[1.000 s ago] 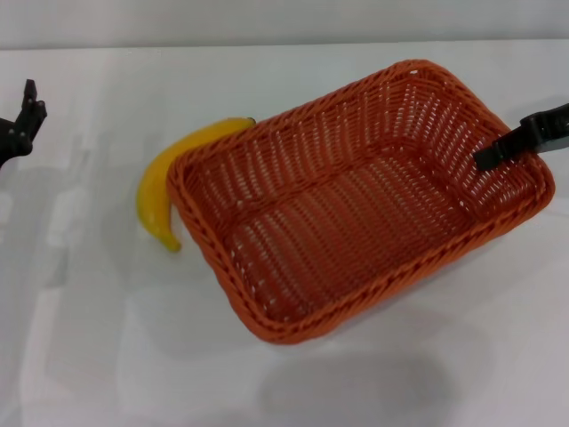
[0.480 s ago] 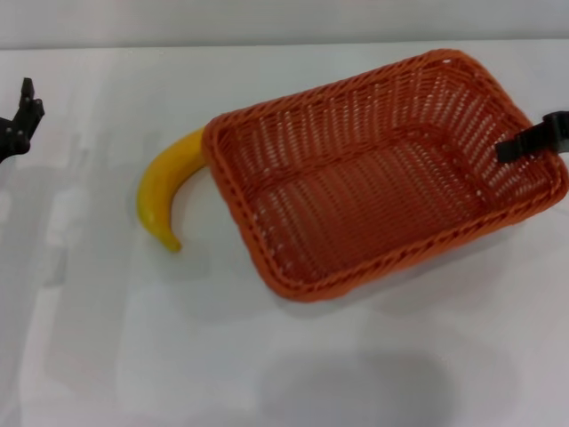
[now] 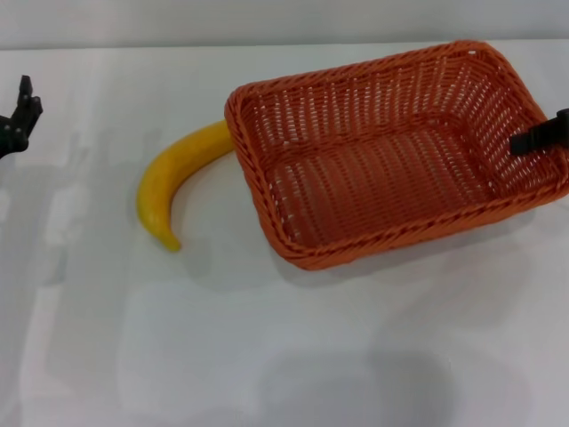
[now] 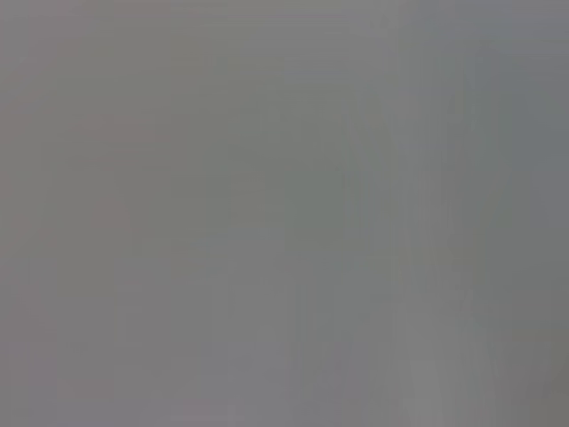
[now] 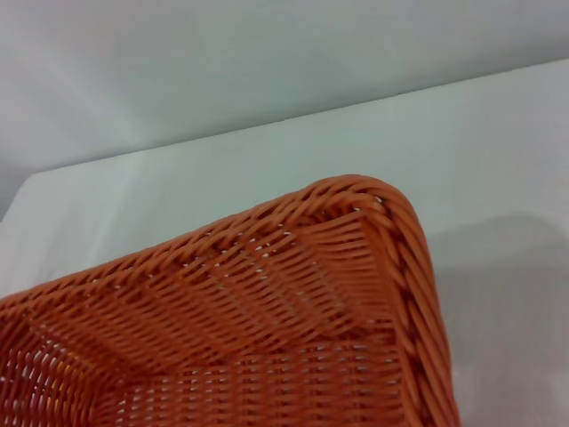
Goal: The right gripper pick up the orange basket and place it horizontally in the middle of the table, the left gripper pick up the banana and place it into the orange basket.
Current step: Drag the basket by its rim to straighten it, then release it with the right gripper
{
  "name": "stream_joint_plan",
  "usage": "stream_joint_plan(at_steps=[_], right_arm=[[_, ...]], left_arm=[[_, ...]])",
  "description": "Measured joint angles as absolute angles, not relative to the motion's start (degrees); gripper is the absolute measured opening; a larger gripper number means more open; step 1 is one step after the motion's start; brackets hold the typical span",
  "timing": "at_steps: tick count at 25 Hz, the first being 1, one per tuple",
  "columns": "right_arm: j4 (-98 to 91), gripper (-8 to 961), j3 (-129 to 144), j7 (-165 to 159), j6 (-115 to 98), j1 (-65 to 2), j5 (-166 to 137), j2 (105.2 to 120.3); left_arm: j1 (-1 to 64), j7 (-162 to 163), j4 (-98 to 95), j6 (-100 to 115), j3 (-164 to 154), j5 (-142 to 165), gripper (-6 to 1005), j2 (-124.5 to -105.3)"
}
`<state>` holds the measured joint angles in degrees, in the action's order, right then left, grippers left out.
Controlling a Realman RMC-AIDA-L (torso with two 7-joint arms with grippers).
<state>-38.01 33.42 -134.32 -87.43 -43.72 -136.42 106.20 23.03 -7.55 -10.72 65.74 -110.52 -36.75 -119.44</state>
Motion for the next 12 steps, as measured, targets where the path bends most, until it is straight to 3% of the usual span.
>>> stream_joint_plan(at_steps=[2, 8, 12], right_arm=[[-38.9, 196, 33.4, -134.3, -87.4, -43.1, -135.8, 106.68], [-45.9, 201, 33.4, -135.5, -87.1, -39.9, -135.3, 110.02], [-46.7, 205, 33.4, -135.9, -87.1, -39.1, -134.3, 110.71]], left_arm=[[23.1, -7.6, -10.7, 65.7, -110.4, -36.8, 861, -119.44], [23.2, -7.6, -10.7, 65.7, -110.3, -36.8, 861, -119.39], [23.2, -7.6, -10.7, 65.7, -110.3, -36.8, 861, -119.37]])
